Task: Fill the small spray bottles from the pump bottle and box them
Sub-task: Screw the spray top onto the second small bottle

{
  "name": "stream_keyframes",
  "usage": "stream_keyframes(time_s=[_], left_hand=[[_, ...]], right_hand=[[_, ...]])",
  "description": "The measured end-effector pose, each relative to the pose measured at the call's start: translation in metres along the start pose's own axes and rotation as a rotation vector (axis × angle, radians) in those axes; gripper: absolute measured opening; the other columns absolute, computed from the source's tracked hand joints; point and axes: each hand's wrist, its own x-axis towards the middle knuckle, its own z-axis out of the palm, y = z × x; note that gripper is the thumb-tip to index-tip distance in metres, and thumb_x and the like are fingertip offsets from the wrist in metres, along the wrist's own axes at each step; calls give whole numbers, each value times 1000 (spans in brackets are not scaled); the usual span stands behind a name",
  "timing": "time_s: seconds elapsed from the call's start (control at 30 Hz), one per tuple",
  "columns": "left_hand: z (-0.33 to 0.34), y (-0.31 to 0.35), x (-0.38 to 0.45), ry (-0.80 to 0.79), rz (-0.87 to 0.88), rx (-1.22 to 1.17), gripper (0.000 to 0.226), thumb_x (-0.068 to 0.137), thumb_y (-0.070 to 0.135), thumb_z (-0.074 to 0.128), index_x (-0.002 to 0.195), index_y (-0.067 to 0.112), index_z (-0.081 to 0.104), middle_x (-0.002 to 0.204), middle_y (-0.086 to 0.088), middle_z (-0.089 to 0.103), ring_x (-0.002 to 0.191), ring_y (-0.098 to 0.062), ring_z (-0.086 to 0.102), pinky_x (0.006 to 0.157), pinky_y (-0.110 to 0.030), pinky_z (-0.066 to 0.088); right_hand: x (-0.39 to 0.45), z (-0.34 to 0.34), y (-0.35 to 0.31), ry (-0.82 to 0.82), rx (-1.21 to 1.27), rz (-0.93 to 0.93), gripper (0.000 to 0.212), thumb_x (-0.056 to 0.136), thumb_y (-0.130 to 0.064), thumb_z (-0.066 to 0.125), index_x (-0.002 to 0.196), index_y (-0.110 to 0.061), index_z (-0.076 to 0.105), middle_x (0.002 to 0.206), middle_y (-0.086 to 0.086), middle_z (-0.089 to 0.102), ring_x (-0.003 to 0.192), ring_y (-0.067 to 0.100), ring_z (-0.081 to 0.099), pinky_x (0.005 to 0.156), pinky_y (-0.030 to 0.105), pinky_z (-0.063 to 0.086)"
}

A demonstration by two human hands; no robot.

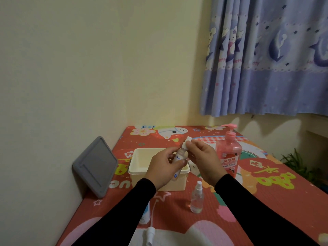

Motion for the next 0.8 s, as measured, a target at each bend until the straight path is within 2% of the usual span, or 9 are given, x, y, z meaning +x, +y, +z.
stream_keyframes(time_s=[0.1, 0.17, 0.27, 0.33, 0.4, 0.53, 0.6, 0.7, 0.8], left_hand=[[2, 1, -1, 22, 24, 47, 25, 81, 28, 73, 98, 42, 63, 89, 7, 71, 83, -9, 67, 81, -35, 57], [5, 2, -1, 24, 32, 55, 22, 81, 29, 73, 100, 37, 65, 88, 7, 71, 81, -7, 67, 79, -35, 57], [6, 4, -1, 14, 36, 45, 20, 83, 30, 73, 97, 40, 64, 87, 9, 71, 79, -5, 67, 78, -31, 57], [6, 4, -1, 5, 39, 44, 21, 83, 31, 73, 96, 43, 62, 89, 10, 71, 81, -4, 67, 77, -28, 57], [5, 2, 0, 7, 28, 47, 22, 83, 32, 72, 102, 40, 63, 92, 9, 71, 84, -5, 67, 77, -27, 56], [-1, -3, 1, 34, -6, 35, 28, 83, 33, 71, 111, 34, 66, 95, 10, 71, 89, -6, 65, 80, -27, 54], [-5, -4, 3, 49, -21, 39, 33, 83, 33, 71, 115, 31, 66, 98, 11, 70, 93, -7, 64, 82, -28, 53], [-7, -3, 4, 52, -24, 68, 36, 82, 31, 72, 118, 28, 65, 100, 11, 68, 95, -5, 62, 83, -25, 52], [-5, -1, 2, 47, -24, 94, 35, 82, 31, 73, 116, 27, 64, 100, 12, 68, 95, -4, 62, 83, -24, 52]], right_hand=[[0, 2, 5, 72, -7, 12, 31, 75, -38, 77, 81, -14, 59, 84, 11, 60, 82, 25, 60, 88, 51, 51], [0, 5, 5, 104, 7, 37, 42, 65, -46, 82, 80, -17, 55, 86, 11, 57, 84, 27, 58, 91, 56, 49], [1, 9, 2, 88, 55, 59, 47, 68, -42, 81, 91, -10, 57, 92, 15, 58, 89, 31, 60, 95, 61, 45], [1, 12, -2, 56, 75, 61, 37, 78, -30, 77, 103, -6, 63, 102, 18, 66, 99, 35, 65, 97, 59, 47], [1, 13, -3, 27, 88, 70, 29, 83, -25, 73, 100, -3, 66, 100, 17, 67, 97, 33, 65, 97, 56, 48], [3, 9, -2, 9, 124, 121, 31, 94, -26, 57, 106, 2, 65, 101, 13, 67, 96, 23, 62, 93, 38, 49], [3, 5, -1, -10, 130, 139, 29, 96, -20, 53, 110, 3, 65, 104, 14, 68, 100, 24, 63, 97, 36, 48], [3, 0, 2, 8, 24, 85, 25, 92, -17, 61, 111, -2, 66, 109, 14, 71, 104, 27, 66, 98, 37, 50], [3, -2, 6, 73, -95, 36, 33, 84, -26, 72, 109, -6, 65, 102, 10, 72, 96, 25, 68, 88, 35, 55]])
